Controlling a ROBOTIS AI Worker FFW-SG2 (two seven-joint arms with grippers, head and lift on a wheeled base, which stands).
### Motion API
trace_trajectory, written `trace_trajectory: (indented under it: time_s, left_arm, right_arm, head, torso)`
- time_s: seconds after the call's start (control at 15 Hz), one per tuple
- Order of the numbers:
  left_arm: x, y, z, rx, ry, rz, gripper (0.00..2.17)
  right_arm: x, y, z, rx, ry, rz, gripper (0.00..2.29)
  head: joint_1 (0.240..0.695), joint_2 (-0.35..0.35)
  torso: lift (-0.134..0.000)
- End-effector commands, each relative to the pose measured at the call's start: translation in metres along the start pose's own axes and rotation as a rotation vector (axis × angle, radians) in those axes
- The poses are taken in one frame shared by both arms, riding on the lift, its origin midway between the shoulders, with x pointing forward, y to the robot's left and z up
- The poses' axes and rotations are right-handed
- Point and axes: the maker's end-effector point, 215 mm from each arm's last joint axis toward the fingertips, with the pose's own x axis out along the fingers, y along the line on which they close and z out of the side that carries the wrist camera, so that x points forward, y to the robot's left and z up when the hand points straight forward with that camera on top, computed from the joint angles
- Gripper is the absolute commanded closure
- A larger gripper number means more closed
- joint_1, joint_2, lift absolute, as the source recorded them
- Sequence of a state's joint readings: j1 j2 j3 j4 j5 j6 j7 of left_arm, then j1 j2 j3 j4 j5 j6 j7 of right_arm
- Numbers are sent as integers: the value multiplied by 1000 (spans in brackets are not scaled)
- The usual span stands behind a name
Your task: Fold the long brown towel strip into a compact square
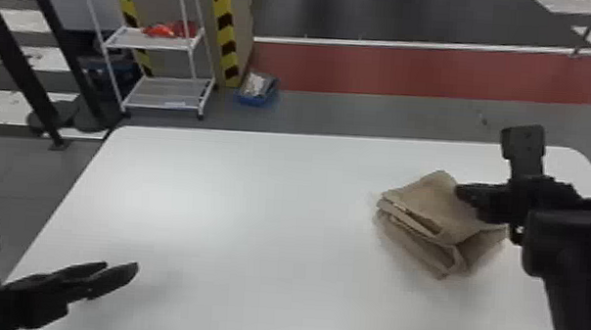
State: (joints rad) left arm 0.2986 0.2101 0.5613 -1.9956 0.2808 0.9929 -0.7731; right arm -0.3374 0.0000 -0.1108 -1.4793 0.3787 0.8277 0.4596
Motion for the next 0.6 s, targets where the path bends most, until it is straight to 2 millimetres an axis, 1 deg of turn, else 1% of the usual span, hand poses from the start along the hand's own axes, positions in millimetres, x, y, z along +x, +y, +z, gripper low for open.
trace_trajectory:
  time_s: [0.0,0.27,0.33,0.47,0.53]
  left_arm:
    - [0,2,-1,-1,-1,2,134]
    - [0,8,3,12,-12,10,134]
    - [0,10,5,14,-13,13,134]
    - [0,12,4,10,-13,14,134]
    - [0,13,5,10,-13,16,134]
  right_arm:
    - [7,28,-3,-45,16,39,1868]
    - [15,73,-6,-116,25,103,1868]
    - [17,88,-5,-133,20,131,1868]
    - [20,113,-7,-174,17,169,1868]
    - [21,126,-7,-191,15,190,1868]
  head:
    - [695,106]
    - [695,158]
    - [695,168]
    - [695,195]
    - [695,220]
  torso:
    - [-128]
    - [-128]
    - [-128]
    - [-128]
    - [-128]
